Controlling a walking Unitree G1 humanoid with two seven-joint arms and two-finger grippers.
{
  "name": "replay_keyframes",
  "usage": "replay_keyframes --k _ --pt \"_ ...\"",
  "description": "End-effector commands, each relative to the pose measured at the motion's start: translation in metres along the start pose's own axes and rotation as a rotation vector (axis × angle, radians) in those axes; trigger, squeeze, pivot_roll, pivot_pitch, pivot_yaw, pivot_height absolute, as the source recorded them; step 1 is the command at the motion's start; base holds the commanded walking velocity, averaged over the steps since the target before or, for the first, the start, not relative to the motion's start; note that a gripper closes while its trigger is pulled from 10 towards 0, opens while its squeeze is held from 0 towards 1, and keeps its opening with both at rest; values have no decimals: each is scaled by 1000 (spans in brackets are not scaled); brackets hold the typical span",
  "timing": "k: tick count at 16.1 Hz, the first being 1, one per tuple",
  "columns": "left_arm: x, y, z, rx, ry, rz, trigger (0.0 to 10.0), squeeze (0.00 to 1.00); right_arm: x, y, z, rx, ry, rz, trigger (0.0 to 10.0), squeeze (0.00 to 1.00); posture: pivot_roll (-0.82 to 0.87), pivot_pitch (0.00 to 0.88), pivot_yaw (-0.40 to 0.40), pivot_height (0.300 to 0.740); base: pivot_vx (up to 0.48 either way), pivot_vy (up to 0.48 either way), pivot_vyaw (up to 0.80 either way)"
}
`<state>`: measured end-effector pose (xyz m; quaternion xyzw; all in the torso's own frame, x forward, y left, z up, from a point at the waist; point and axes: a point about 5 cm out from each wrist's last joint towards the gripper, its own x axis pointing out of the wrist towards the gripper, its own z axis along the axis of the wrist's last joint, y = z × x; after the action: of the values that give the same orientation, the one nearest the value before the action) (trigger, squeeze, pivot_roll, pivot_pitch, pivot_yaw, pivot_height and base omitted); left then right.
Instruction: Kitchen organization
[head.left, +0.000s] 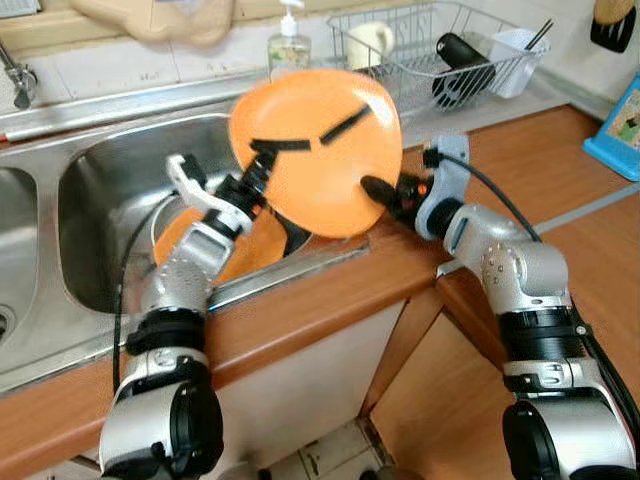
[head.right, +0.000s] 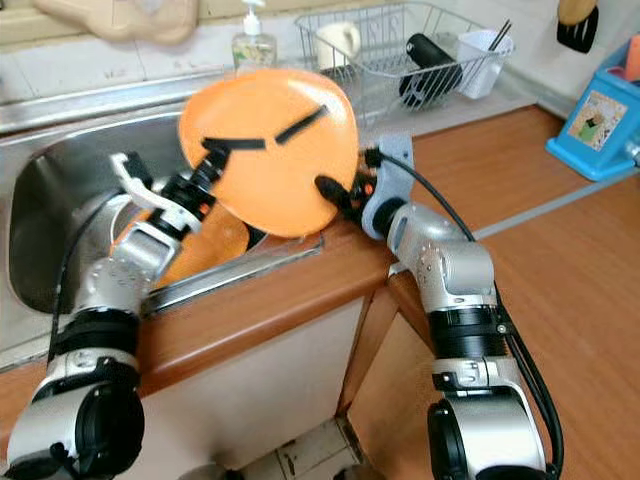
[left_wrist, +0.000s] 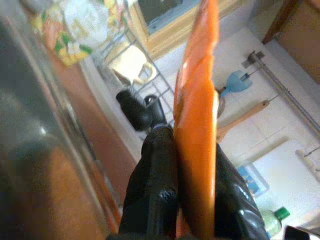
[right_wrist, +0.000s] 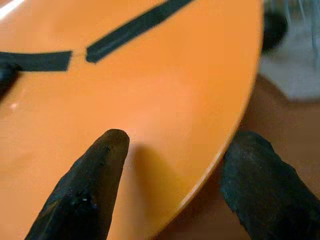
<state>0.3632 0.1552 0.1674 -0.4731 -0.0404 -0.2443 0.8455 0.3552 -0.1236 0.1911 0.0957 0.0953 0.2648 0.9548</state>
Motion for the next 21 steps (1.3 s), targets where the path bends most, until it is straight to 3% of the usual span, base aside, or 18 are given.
replay_keyframes --k 1,2,4,6,8,10,12,15,17,18,20,21 --pt "-2 -8 24 46 -75 -13 0 0 -2 8 18 -51 -68 41 10000 0 -193 0 28 740 0 0 0" --pt "-10 -10 44 93 -128 16 0 0 -5 17 27 -81 -114 103 10000 0 -174 0 21 740 0 0 0" --pt "-15 -9 53 131 -151 41 0 0 -6 22 30 -97 -128 135 10000 0 -161 0 14 740 0 0 0" --pt "-29 -7 73 261 -193 150 0 0 -13 37 32 -167 -153 242 10000 0 -148 0 9 740 0 0 0" --pt "-45 -4 85 370 -189 276 0 0 -21 44 22 -255 -93 301 10000 0 -136 0 2 740 0 0 0" --pt "-56 10 89 420 -141 460 0 0 -31 50 4 -375 10 374 10000 0 -139 0 7 740 0 0 0" --pt "-59 15 88 451 -114 526 0 0 -35 53 -3 -408 46 409 10000 0 -141 0 9 740 0 0 0" --pt "-58 29 75 418 0 633 0 0 -40 56 -11 -445 94 448 10000 0 -148 0 19 740 0 0 0" --pt "-58 31 73 405 14 648 0 0 -40 56 -11 -452 100 449 10000 0 -148 0 19 740 0 0 0" --pt "-58 39 65 369 59 696 10000 0 -40 54 -13 -477 111 439 10000 0 -153 0 25 740 0 0 0" --pt "-59 42 63 370 91 731 10000 0 -40 53 -13 -487 116 436 10000 0 -153 0 25 740 0 0 0" --pt "-60 43 62 373 107 745 10000 1000 -40 53 -13 -492 118 435 10000 0 -156 0 28 740 0 0 0"
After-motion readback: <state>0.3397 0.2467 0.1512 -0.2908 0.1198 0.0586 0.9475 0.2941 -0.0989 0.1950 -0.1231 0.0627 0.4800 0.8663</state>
